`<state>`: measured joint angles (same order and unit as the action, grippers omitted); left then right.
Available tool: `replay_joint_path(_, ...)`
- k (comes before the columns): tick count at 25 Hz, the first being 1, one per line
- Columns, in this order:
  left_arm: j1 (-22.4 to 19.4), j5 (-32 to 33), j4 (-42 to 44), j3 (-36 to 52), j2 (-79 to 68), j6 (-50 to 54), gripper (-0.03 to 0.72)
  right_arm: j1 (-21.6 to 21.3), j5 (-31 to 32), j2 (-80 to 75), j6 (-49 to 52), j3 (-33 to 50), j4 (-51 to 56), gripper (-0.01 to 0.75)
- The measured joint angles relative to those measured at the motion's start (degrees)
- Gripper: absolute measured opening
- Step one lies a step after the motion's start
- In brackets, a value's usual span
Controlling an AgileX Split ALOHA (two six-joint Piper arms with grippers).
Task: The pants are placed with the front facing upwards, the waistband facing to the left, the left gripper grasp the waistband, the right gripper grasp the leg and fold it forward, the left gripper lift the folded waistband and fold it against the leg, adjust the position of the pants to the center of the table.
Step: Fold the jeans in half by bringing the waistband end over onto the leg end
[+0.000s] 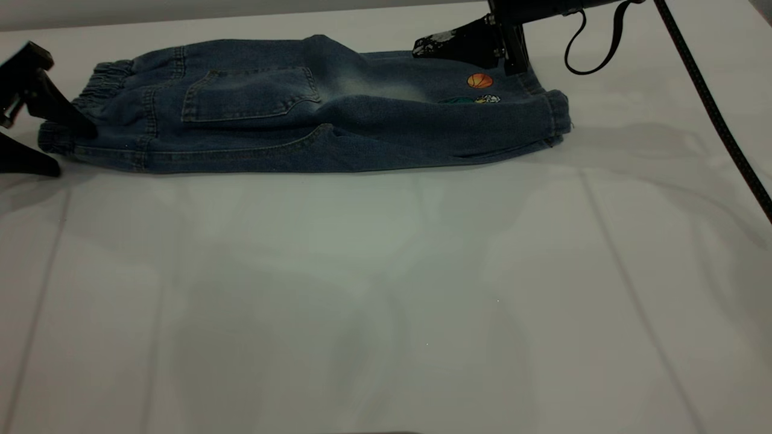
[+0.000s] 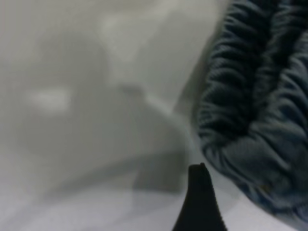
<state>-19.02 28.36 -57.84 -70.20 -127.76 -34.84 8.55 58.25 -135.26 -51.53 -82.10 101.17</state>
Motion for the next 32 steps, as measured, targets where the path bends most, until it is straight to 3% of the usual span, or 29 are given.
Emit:
replay_joint_path(5, 0.00, 0.00, -7.79, -0.06, -1.31, -5.50, 0.465, 0.00, -0.28, 0.00, -0.05, 0.00, 0.00, 0.488)
replay_joint_path(8, 0.00, -0.53, -11.19, -0.06, -1.48, -8.26, 0.412, 0.00, -0.47, 0.00, -0.05, 0.00, 0.00, 0.488)
replay_joint_path(15, 0.00, -0.82, -13.00, -0.06, -1.59, -9.63, 0.095, 0.70, -1.31, -0.05, -0.07, -0.83, 0.17, 0.488)
replay_joint_path(19, 0.00, -0.10, -12.58, -0.06, -1.25, -10.80, 0.086, 3.26, -4.46, -0.05, 0.99, -5.71, -3.34, 0.488)
replay_joint_path(27, 0.51, 4.20, -8.39, -0.06, 6.12, -11.00, 0.086, 10.89, -19.79, -0.81, 13.85, -15.66, -24.14, 0.488)
replay_joint_path(32, 3.41, 4.88, -3.82, 0.00, 12.78, -11.00, 0.086, 14.34, -22.23, -6.31, 19.36, -21.44, -29.92, 0.488)
